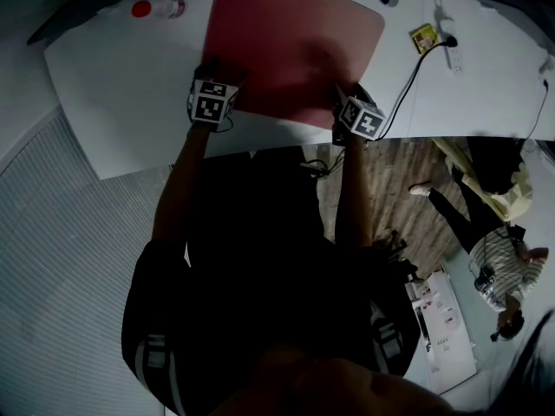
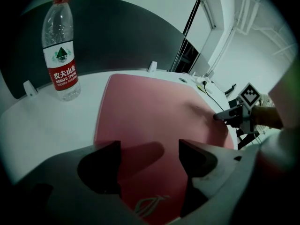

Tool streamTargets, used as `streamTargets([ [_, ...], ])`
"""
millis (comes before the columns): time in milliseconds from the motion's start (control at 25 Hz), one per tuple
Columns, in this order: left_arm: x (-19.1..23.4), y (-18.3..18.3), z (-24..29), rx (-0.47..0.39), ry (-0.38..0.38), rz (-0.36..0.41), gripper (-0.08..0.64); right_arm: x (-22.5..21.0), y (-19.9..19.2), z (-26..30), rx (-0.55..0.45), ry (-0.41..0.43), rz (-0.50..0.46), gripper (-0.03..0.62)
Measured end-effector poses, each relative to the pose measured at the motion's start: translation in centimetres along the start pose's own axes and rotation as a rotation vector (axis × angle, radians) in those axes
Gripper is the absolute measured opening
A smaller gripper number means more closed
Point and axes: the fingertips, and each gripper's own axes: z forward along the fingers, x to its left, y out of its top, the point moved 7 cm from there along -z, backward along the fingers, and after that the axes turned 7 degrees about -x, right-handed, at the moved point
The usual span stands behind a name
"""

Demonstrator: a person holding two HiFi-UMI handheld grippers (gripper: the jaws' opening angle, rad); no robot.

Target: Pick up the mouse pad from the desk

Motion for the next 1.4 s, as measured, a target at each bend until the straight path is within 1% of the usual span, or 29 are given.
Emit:
streamTargets([
  [120, 0.2, 0.2, -0.2, -0.001, -0.001, -0.011, 0.360, 0.4, -0.4, -0.1, 0.035, -0.018, 0.035, 0.305],
  [240, 0.3, 0.2, -0.3, -0.001, 0.000, -0.017, 0.360, 0.8, -0.4, -0.1, 0.038, -0.004, 0.037, 0.305],
  [440, 0.5, -0.1, 0.0, -0.004, 0.010, -0.005, 0.360, 2.2, -0.4, -0.1, 0.056, 0.029, 0.046, 0.305],
  [560, 0.4, 0.1, -0.1, 0.000, 0.004, -0.010, 0.360, 3.3, -0.6, 0.1, 0.069, 0.043, 0.023, 0.305],
  [640, 0.4, -0.1, -0.1, 0.000, 0.002, -0.011, 0.360, 4.2, -0.8, 0.3, 0.071, 0.068, 0.015, 0.305],
  [680, 0.5, -0.2, 0.0, 0.001, 0.002, -0.009, 0.360, 4.9, -0.9, 0.5, 0.075, 0.088, 0.017, 0.300],
  [720, 0.6, -0.3, 0.0, 0.000, 0.002, -0.006, 0.360, 5.6, -1.2, 0.7, 0.083, 0.106, 0.018, 0.273],
  [760, 0.6, -0.3, 0.0, -0.002, 0.003, -0.004, 0.360, 6.4, -1.4, 0.9, 0.091, 0.116, 0.010, 0.268],
  [880, 0.6, -0.2, -0.1, -0.001, 0.000, -0.008, 0.360, 8.3, -1.4, 1.4, 0.093, 0.104, -0.037, 0.268],
  [1000, 0.6, 0.0, -0.2, -0.012, 0.000, -0.012, 0.360, 8.9, -1.4, 1.7, 0.097, 0.097, -0.040, 0.268],
  [1080, 0.5, -0.1, -0.2, -0.012, 0.001, -0.008, 0.360, 9.3, -1.5, 1.7, 0.101, 0.106, -0.046, 0.245],
  [1160, 0.6, -0.3, -0.2, -0.009, 0.001, -0.003, 0.360, 9.6, -1.2, 1.9, 0.090, 0.103, -0.086, 0.210],
  [1240, 0.7, -0.3, -0.2, -0.006, 0.004, -0.006, 0.360, 9.5, -1.3, 2.0, 0.086, 0.093, -0.102, 0.202],
  [1320, 1.0, -0.3, -0.3, -0.014, 0.007, -0.009, 0.359, 9.5, -1.4, 1.9, 0.092, 0.093, -0.091, 0.198],
  [1400, 1.3, -0.3, -0.2, -0.027, 0.016, 0.002, 0.359, 9.8, -1.1, 1.9, 0.085, 0.099, -0.114, 0.193],
])
